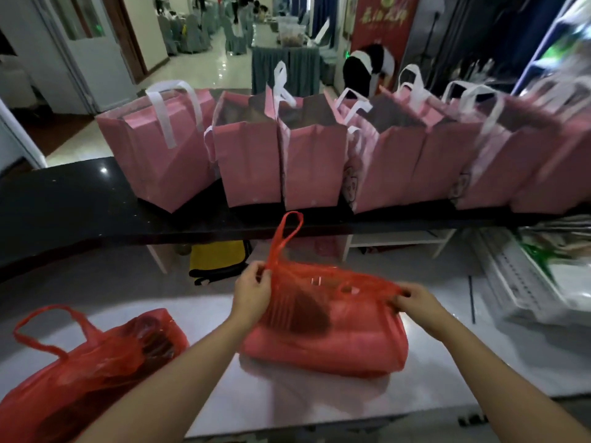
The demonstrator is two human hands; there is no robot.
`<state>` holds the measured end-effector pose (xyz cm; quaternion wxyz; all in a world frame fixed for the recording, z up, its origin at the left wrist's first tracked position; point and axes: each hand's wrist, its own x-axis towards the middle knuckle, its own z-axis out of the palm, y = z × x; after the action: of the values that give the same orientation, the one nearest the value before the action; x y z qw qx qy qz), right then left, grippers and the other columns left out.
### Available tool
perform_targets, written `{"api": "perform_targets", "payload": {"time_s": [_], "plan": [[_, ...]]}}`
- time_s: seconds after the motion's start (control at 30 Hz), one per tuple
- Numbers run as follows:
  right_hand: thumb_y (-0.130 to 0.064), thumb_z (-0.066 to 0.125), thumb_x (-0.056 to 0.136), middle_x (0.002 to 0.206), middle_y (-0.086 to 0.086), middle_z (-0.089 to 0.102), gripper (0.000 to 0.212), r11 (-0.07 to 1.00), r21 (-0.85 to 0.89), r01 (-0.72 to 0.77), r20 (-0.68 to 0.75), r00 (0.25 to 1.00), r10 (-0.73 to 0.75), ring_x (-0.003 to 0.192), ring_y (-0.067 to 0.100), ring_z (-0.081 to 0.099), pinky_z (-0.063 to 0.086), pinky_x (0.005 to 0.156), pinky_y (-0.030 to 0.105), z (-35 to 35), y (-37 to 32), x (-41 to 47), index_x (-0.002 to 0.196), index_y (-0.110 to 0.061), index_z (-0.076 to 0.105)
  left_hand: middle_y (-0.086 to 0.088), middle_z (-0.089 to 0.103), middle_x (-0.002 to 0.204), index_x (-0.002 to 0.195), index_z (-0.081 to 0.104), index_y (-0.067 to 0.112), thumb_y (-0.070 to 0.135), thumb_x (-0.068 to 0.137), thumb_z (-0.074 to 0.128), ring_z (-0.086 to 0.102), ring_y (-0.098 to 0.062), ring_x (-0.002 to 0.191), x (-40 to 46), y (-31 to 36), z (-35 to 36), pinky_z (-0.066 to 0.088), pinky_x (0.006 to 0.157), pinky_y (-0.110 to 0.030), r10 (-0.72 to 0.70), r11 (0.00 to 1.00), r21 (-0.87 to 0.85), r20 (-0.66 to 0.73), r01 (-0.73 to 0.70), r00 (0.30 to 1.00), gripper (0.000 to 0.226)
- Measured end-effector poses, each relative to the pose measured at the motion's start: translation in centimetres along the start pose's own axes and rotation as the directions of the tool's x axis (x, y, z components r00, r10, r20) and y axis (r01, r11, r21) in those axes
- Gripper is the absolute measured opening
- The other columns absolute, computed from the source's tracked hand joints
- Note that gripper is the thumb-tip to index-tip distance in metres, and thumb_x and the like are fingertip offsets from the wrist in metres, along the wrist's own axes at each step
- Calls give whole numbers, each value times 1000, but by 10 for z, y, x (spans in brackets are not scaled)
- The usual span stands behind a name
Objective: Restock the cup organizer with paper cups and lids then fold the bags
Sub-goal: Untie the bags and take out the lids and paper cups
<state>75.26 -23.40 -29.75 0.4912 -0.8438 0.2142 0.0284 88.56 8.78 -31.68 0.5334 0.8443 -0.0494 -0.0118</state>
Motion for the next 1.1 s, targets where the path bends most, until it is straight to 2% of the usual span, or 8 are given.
{"api": "perform_targets", "payload": {"time_s": [0.1, 0.27, 0.37, 0.47, 0.57, 0.67, 0.93, 1.1], "plan": [[3, 58, 88, 72, 14, 69, 18, 990, 92, -104, -264, 956, 125, 69, 26, 65, 56, 84, 52, -23, 22, -1, 78, -4, 70, 1, 69, 80, 91, 63, 23, 18, 100, 56, 65, -9, 71, 7, -12, -19, 51, 65, -30, -34, 999, -24, -37, 33, 999, 13], [-12, 57, 96, 101, 11, 71, 18, 969, 198, -148, -191, 964, 186, 87, 24, 67, 52, 73, 34, -32, 2, -2, 111, -18, 65, -1, 67, 93, 101, 62, 22, 7, 93, 58, 66, -22, 89, 11, -21, -34, 49, 70, -27, -120, 993, 2, 61, 120, 991, 17], [-13, 59, 95, 103, 3, 65, 18, 999, -42, 18, -376, 926, -32, 91, 19, 61, 43, 78, 29, -21, -28, 2, 109, -17, 69, 6, 56, 106, 105, 58, 28, 6, 89, 59, 57, -16, 97, 8, -5, -28, 46, 85, -26, 142, 987, 73, 30, -143, 989, 27], [-12, 62, 94, 93, 1, 64, 11, 964, -200, 176, -466, 848, -251, 84, 17, 60, 41, 77, 27, -6, -58, 7, 95, -12, 73, 8, 56, 108, 111, 63, 20, 19, 85, 55, 49, -11, 104, 8, 12, -16, 41, 94, -24, 420, 864, 235, 152, -445, 895, 27], [-11, 65, 93, 84, -4, 68, 9, 916, -246, 317, -359, 848, -389, 78, 12, 61, 45, 75, 26, 20, -88, 13, 90, -14, 73, 7, 62, 95, 97, 67, 17, 27, 94, 52, 53, -13, 92, 4, 27, -9, 46, 82, -31, 457, 764, 331, 329, -554, 826, 18], [-15, 65, 94, 82, -9, 69, 9, 876, -275, 397, -176, 874, -452, 77, 5, 60, 42, 71, 18, 52, -107, 19, 93, -18, 74, 5, 48, 74, 74, 48, 22, 33, 103, 46, 46, -15, 72, -1, 26, -13, 40, 63, -37, 339, 766, 426, 369, -482, 865, 31], [-38, 56, 99, 61, 1, 54, 37, 772, -365, 520, 228, 854, -468, 63, 20, 52, 39, 63, 40, 157, -156, 47, 70, -14, 55, 4, 43, 66, 65, 35, 23, 35, 107, 35, 46, -20, 66, -14, -1, -102, 30, 59, -35, 155, 779, 595, 124, -198, 980, 43], [-43, 48, 102, 52, 4, 37, 53, 715, -286, 638, 489, 738, -464, 48, 19, 34, 23, 53, 36, 236, -207, 32, 58, -14, 37, -6, 61, 75, 67, 46, 17, 23, 100, 45, 55, -26, 73, -60, -30, -178, 38, 67, -38, 83, 782, 624, -110, 4, 991, 33]]}}
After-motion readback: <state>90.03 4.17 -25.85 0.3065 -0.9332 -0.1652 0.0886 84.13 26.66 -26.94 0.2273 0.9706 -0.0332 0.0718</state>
